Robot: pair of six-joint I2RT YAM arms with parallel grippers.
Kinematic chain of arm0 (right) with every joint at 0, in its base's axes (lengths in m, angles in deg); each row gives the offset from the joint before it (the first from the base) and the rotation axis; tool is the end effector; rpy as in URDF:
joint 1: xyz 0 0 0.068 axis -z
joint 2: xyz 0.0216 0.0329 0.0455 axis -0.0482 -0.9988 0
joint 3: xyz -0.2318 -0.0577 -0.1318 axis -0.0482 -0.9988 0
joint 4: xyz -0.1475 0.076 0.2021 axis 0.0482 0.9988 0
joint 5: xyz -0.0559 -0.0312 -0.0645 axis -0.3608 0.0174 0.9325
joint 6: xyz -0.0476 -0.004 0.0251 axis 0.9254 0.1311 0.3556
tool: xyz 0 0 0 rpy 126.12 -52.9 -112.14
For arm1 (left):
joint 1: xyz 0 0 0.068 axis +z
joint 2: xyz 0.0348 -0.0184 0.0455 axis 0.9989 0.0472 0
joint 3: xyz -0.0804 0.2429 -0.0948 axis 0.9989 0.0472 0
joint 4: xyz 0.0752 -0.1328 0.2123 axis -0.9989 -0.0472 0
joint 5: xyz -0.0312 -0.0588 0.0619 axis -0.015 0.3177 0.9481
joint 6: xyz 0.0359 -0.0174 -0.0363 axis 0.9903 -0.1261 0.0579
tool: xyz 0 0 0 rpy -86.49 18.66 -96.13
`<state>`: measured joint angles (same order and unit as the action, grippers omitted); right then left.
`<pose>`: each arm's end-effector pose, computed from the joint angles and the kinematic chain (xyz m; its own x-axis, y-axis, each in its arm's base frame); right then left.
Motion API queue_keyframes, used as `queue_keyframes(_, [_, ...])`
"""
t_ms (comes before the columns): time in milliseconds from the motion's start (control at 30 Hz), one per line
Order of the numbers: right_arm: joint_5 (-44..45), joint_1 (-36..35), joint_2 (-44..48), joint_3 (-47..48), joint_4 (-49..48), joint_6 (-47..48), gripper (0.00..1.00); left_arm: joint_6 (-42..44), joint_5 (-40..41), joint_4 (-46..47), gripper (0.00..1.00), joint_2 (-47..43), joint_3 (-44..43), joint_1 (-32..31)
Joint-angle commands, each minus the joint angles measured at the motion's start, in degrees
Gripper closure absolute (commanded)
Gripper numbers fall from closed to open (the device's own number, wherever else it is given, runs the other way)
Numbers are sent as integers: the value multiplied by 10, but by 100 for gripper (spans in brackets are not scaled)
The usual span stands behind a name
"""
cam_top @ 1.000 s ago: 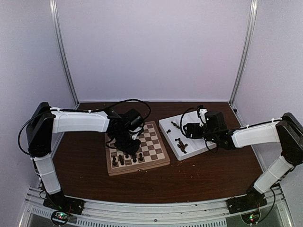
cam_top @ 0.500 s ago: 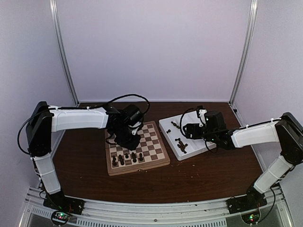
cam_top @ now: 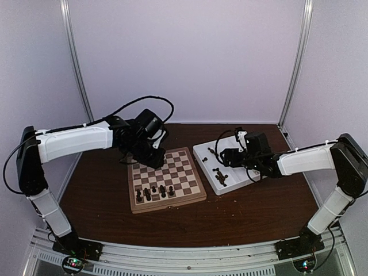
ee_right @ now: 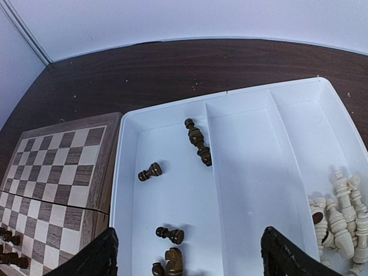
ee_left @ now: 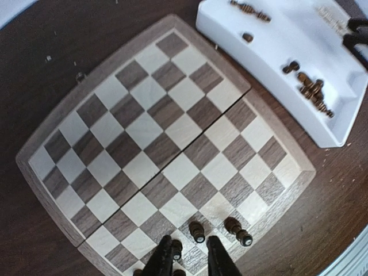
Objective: Set up the chess pieces on the board
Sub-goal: Place the chess piece on the chessboard, then pick up the chess piece from the storage box.
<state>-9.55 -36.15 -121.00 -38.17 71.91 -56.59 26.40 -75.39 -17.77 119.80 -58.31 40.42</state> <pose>0.2781 0.1829 0.1876 -0.5850 0.0490 -0.8095 -0.3551 0.8819 0.3101 0.2516 -0.2650 0.2606 -0.8487 0.2516 -0.4653 0.3618 0.9178 -0.1636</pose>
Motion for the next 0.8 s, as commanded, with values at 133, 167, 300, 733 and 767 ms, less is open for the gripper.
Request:
queue_keyframes(133, [-62, 3, -31, 71, 95, 33, 21, 34, 19, 117, 76, -122, 84, 2])
queue_keyframes(167, [-66, 4, -39, 84, 114, 37, 24, 38, 19, 121, 75, -131, 89, 3])
queue_keyframes(300, [-90, 16, -75, 145, 185, 38, 39, 45, 30, 142, 74, -164, 113, 2])
queue_keyframes(733, [-63, 19, -209, 390, 407, 91, 63, 47, 34, 195, 71, -205, 169, 3])
queue_keyframes(767, [-60, 19, -223, 408, 420, 95, 64, 48, 34, 195, 71, -206, 170, 3])
